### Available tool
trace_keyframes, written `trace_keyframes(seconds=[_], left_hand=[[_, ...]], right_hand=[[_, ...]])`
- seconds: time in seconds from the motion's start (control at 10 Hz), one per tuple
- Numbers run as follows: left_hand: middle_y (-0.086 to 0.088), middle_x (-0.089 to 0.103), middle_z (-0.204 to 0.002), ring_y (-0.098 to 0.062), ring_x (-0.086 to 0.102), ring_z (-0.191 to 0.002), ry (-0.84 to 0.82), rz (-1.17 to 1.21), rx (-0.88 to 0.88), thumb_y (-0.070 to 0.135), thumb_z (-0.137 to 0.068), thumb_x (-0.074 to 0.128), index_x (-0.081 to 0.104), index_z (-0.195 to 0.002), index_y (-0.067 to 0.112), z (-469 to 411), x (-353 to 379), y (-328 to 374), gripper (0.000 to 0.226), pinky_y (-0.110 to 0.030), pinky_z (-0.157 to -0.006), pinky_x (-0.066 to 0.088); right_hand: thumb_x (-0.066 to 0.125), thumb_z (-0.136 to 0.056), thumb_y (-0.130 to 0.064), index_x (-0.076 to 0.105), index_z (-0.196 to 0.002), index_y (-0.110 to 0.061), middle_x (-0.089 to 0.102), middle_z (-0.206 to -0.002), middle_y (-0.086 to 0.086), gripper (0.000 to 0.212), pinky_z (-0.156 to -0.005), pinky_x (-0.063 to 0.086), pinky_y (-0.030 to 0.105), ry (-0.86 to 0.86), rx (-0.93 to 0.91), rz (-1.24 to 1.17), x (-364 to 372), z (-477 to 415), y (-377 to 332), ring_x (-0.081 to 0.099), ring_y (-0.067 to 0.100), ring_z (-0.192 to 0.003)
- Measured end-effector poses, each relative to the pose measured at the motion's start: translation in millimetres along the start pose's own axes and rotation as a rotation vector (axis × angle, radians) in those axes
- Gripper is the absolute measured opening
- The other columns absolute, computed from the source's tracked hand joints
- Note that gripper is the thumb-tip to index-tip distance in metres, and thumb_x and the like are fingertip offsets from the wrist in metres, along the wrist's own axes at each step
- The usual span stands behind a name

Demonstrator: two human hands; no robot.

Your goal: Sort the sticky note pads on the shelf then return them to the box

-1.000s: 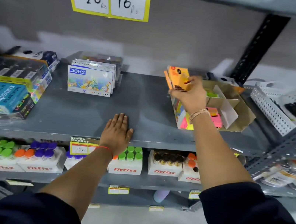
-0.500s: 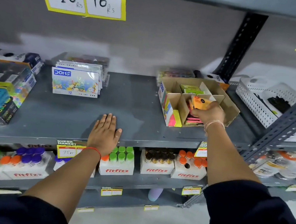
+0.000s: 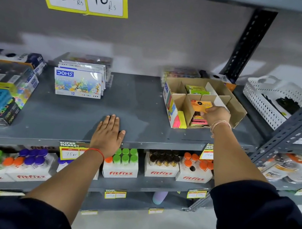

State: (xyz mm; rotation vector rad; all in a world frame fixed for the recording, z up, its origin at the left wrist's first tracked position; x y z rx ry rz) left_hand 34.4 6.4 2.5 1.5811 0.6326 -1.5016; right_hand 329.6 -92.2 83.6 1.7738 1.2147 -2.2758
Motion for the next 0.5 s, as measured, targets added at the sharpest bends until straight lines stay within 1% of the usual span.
trace_keyframes(seconds=[0.1, 0.2, 0.3, 0.4, 0.5], left_hand=[[-0.011, 0.001, -0.158, -0.023, -0.002, -0.147, 0.001, 0.002, 0.001, 0.033, -0.099, 0.018, 0.003, -0.145, 0.005, 0, 0, 0, 0.057, -0.036, -0.121, 0.0], [-0.011, 0.001, -0.158, -0.023, -0.002, -0.147, 0.0, 0.0, 0.0, 0.033, -0.099, 0.018, 0.003, -0.145, 0.005, 0, 0, 0, 0.057, -0.036, -0.121, 0.0], [-0.011, 0.001, -0.158, -0.023, -0.002, -0.147, -0.007, -0.011, 0.003, 0.033, -0.099, 0.018, 0.003, -0.145, 0.005, -1, -1, -1, 0.057, -0.037, -0.121, 0.0], [-0.011, 0.0, -0.158, -0.023, -0.003, -0.147, -0.01, 0.007, 0.005, 0.033, -0.099, 0.018, 0.002, -0.145, 0.005, 0, -1, 0, 0.056, -0.036, -0.121, 0.0], [-0.011, -0.002, -0.158, -0.023, -0.004, -0.147, -0.01, 0.01, 0.009, 0.034, -0.099, 0.017, 0.001, -0.145, 0.005, -2, -1, -1, 0.057, -0.037, -0.121, -0.001]], right_hand=[[0.055, -0.09, -0.009, 0.065, -0.116, -0.005, 0.063, -0.126, 0.012, 0.028, -0.099, 0.041, 0.027, -0.008, 0.033, -0.045, 0, -5, 6, 0.054, 0.028, -0.119], [0.053, -0.092, -0.007, 0.064, -0.118, -0.006, 0.061, -0.129, 0.014, 0.029, -0.101, 0.041, 0.027, 0.013, 0.036, -0.079, 2, -5, 8, 0.054, 0.029, -0.119], [0.051, -0.093, -0.007, 0.06, -0.124, -0.009, 0.056, -0.133, 0.014, 0.032, -0.102, 0.04, 0.029, 0.009, 0.012, -0.05, 7, -3, 10, 0.052, 0.03, -0.12], [0.05, -0.094, -0.009, 0.057, -0.127, -0.012, 0.055, -0.135, 0.012, 0.034, -0.101, 0.041, 0.028, -0.01, 0.001, -0.042, 4, 2, 10, 0.052, 0.029, -0.121], [0.049, -0.094, -0.007, 0.046, -0.138, -0.016, 0.045, -0.144, 0.012, 0.045, -0.101, 0.043, 0.031, 0.003, -0.016, -0.076, 5, 5, 13, 0.051, 0.03, -0.122]])
Point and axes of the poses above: each hand's wrist, its own z-axis away from the middle knuckle, its own x-axis out of the palm, y = z × x, the point moved 3 cm from there along -z, towards the middle knuckle
